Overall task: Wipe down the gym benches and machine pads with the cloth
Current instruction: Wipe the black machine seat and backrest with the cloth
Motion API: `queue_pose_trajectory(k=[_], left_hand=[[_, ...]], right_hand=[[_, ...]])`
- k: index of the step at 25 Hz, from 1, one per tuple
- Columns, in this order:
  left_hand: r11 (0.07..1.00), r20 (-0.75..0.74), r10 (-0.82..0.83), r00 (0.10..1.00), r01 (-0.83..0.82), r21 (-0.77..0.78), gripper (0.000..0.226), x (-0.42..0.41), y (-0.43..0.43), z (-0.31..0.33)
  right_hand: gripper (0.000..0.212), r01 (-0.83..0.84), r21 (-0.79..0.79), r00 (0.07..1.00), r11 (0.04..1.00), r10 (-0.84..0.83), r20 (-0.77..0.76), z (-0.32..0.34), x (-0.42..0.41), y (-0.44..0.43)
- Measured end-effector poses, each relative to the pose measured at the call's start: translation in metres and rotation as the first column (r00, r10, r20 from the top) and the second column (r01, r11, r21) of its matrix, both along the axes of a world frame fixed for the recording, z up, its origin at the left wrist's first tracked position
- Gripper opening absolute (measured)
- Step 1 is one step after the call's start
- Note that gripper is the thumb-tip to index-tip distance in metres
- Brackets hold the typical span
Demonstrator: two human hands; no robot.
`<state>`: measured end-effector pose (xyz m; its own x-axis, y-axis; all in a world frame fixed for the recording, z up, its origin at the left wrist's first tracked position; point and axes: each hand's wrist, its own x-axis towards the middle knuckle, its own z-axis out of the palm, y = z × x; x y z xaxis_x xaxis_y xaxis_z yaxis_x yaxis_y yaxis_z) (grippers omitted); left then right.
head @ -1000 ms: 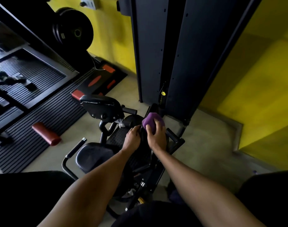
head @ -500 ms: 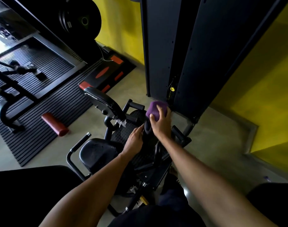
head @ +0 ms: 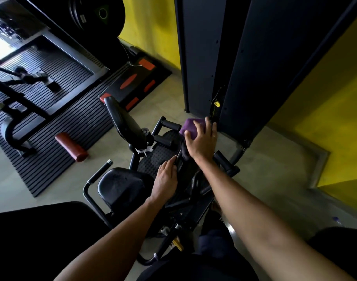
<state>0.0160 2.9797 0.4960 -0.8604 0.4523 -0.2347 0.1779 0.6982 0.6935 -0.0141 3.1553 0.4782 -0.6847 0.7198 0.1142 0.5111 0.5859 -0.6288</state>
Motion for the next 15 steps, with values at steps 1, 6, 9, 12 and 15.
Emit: queue_pose_trajectory(k=[1,6,9,12,15], left_hand=[[1.000,0.011,0.007,1.000,-0.007,0.006,0.045,-0.003,0.005,0.001],[0.996,0.062,-0.017,0.998,0.012,0.087,0.048,-0.020,0.027,0.007],[0.999,0.030,0.008,1.000,-0.009,0.044,0.047,-0.013,0.030,0.007],[0.999,0.016,0.007,1.000,-0.007,0.036,0.048,-0.010,0.031,0.006],[0.999,0.045,0.012,0.999,-0.014,0.046,0.049,-0.013,0.035,0.003]], right_hand=[[0.056,-0.004,0.015,1.000,1.000,0.004,0.001,0.002,-0.003,0.002],[0.056,-0.218,0.079,0.972,0.973,0.224,-0.074,-0.014,0.033,-0.016],[0.048,-0.154,-0.144,0.985,0.978,0.140,-0.099,-0.024,0.011,0.013],[0.034,-0.073,-0.651,0.990,0.756,-0.024,-0.139,-0.029,-0.021,0.049],[0.042,-0.138,-0.630,0.990,0.764,0.129,-0.061,-0.021,-0.024,0.039]])
